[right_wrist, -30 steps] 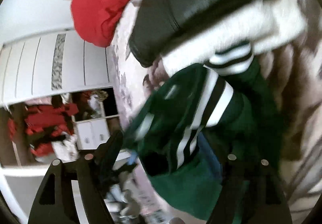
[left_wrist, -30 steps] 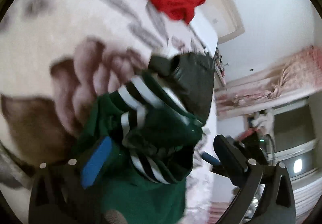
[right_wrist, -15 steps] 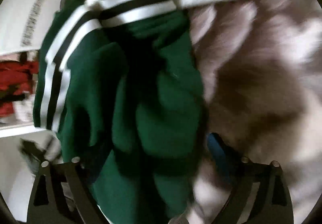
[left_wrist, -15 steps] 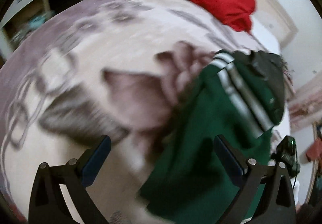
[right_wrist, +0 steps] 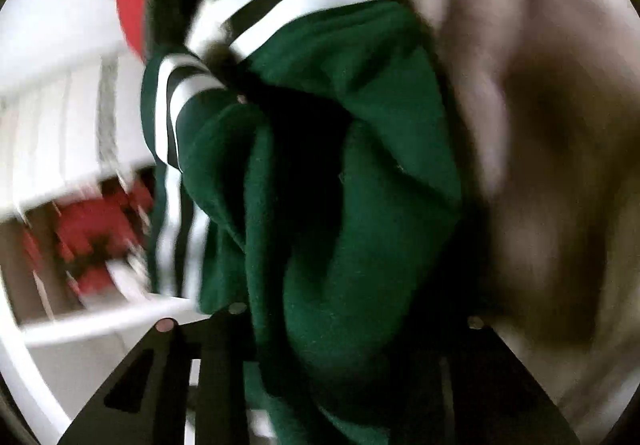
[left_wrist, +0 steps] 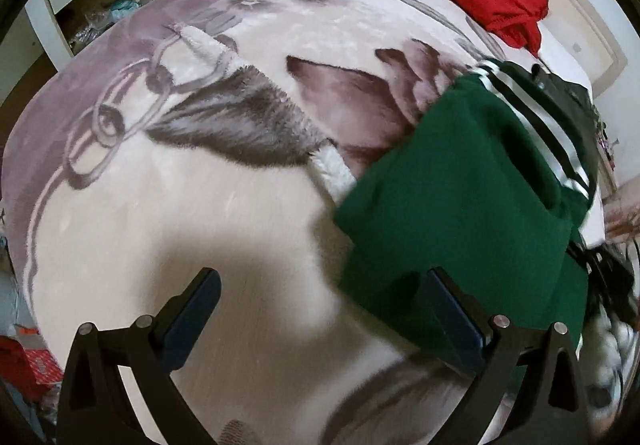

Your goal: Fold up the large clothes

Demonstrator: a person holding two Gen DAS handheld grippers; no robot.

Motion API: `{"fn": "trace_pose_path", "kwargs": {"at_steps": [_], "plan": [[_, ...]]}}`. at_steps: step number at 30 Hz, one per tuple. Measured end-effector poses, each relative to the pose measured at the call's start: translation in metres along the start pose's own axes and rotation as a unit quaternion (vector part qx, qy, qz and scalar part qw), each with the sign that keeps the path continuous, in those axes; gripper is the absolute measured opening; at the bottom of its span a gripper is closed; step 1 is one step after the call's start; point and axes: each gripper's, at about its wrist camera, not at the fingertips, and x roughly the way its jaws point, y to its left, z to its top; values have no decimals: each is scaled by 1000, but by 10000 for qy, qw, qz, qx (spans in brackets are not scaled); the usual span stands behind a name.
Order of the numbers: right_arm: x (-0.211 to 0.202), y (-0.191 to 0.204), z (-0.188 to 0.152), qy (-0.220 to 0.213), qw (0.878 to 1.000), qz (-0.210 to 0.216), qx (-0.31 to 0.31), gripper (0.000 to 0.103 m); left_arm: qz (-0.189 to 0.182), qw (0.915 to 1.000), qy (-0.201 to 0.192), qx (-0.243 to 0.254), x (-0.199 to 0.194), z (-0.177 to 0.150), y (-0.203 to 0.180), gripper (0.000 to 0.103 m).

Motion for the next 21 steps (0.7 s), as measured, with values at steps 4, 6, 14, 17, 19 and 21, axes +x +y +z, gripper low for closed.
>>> {"fn": "trace_pose_path", "kwargs": {"at_steps": [4,6,14,17,19,21], "plan": [[-48,-35,-95,-615,9821,1069,1424,32,-33,9999,10,117,-25,-3,2,103],[-69,-56,-156,-845,9625,1437,2141,32,-38,9998,-53,201,-39,-6,4,103],[-103,-126,-257,-69,9658,-277,2578,64,989,9911,76,892,-5,-52,30,103],[-141,-107,-243,-112,9797,-752,1854,65,1376,9840,440,1042,41,-77,46,103],[-159,-80,-223,-161,9858,-1098,1258,67,1382,9834,645,987,66,-89,55,103],[-164,-48,-201,-186,9881,-1423,554,67,1204,9887,353,818,70,-93,61,103]]}}
